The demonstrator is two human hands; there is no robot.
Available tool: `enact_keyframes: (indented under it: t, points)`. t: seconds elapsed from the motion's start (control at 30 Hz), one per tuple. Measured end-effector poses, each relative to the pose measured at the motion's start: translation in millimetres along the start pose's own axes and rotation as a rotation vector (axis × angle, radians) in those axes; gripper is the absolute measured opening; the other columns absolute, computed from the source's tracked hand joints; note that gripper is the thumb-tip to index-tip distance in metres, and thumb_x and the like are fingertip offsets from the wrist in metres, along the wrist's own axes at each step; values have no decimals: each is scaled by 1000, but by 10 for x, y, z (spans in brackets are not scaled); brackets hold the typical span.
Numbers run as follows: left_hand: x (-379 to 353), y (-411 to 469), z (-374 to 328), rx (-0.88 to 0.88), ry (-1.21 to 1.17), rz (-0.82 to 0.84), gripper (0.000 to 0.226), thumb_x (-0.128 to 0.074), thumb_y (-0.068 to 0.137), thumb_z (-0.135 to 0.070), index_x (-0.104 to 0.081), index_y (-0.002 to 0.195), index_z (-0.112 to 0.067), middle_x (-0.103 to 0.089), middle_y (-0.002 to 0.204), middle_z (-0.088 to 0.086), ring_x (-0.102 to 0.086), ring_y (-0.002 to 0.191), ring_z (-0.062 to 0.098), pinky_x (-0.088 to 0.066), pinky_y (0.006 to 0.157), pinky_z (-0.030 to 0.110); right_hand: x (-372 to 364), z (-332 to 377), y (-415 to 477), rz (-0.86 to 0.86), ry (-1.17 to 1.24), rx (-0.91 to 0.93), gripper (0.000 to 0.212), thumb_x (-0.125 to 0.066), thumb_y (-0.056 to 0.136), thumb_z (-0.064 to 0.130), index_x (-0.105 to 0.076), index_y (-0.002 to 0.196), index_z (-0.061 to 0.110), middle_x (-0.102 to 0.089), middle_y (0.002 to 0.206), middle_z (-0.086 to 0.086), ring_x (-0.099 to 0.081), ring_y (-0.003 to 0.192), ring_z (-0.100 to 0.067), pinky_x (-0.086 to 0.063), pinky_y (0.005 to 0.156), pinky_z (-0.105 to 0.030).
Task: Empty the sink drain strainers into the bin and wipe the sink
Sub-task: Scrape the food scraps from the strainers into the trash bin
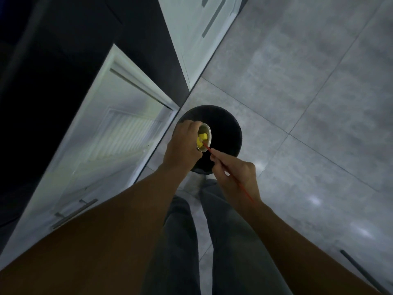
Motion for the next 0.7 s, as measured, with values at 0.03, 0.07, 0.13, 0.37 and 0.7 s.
enact_keyframes:
  t: [0.03, 0.07, 0.13, 0.37, 0.7]
  points:
    - [-11, 11, 3, 1, 1, -4, 73, -84, 76, -20, -46, 138, -16, -51, 136, 4, -46, 128, 22, -49, 93, 30, -4, -20, 19, 2, 6, -15, 23, -61, 97, 12, -73, 115, 18, -76, 101, 3, -59, 77, 10, -43, 83, 4]
    - [-24, 22, 7, -2, 6, -7, 73, -84, 76, -21, -46, 138, -16, -51, 136, 5, -47, 127, 22, -49, 93, 30, -8, -45, 39, 3, 6, -34, 23, -60, 97, 13, -72, 117, 17, -76, 102, 3, -60, 77, 8, -44, 84, 3]
    - [-56, 44, 12, -10, 20, -11, 73, -84, 77, -24, -46, 138, -16, -52, 136, 5, -47, 128, 22, -50, 94, 30, -13, -87, 55, -5, -1, -55, 24, -61, 98, 14, -72, 119, 17, -76, 104, 5, -61, 77, 5, -43, 84, 4]
    - [-172, 95, 36, -2, 45, 0, 75, -84, 76, -20, -45, 140, -14, -51, 137, 7, -46, 128, 24, -52, 97, 32, 15, -146, -24, -98, 1, -6, 24, -63, 95, 11, -71, 115, 21, -76, 95, 7, -67, 70, -3, -46, 77, 3]
    - [-156, 114, 99, 25, 5, -23, 77, -86, 74, -18, -46, 139, -14, -51, 137, 7, -47, 127, 23, -49, 93, 29, -17, -230, 43, -104, 93, -15, 24, -64, 96, 11, -73, 117, 19, -74, 109, 9, -69, 93, 2, -50, 89, -8]
Point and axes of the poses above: each hand's wrist, its own y-axis towards the middle knuckle, its own x-axis out of the back of the hand, z = x × y, the point moved 5 cm from there along y, towards the middle knuckle
